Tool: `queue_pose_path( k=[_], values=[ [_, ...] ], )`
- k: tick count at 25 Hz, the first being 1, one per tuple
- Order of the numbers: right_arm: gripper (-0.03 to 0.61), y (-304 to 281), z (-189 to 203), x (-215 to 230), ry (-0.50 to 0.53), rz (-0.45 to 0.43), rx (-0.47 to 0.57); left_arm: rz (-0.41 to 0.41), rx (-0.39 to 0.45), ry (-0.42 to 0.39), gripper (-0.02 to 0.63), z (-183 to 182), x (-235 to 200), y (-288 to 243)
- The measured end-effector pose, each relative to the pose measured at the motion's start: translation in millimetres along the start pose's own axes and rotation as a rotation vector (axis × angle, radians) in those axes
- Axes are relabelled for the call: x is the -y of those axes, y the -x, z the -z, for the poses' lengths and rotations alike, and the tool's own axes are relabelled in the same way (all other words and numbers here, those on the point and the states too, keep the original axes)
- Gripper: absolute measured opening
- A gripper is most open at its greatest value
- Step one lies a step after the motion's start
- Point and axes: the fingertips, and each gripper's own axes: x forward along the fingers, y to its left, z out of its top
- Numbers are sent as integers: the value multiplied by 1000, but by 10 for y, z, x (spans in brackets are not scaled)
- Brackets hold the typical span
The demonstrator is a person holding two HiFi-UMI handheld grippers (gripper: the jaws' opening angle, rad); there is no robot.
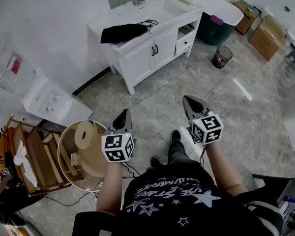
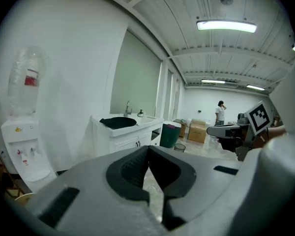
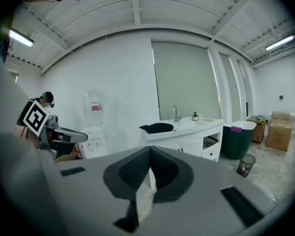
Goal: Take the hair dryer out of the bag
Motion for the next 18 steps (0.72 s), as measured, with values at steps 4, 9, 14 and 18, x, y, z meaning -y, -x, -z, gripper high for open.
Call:
queue_pose_path(
  k=[4, 9, 14, 18],
  values=[
    [5, -29, 7, -54, 0, -4, -1, -5, 2, 5, 11, 14, -28, 25],
    [5, -118, -11, -143, 20, -20, -9, -17, 1, 13, 11, 29, -105, 59],
    [5, -228, 4, -226, 23, -45, -26, -40, -6, 37, 11, 79, -230, 86],
    [5, -263, -3, -209, 39, -45, -28, -39, -14, 30, 11, 72, -226, 18]
  ],
)
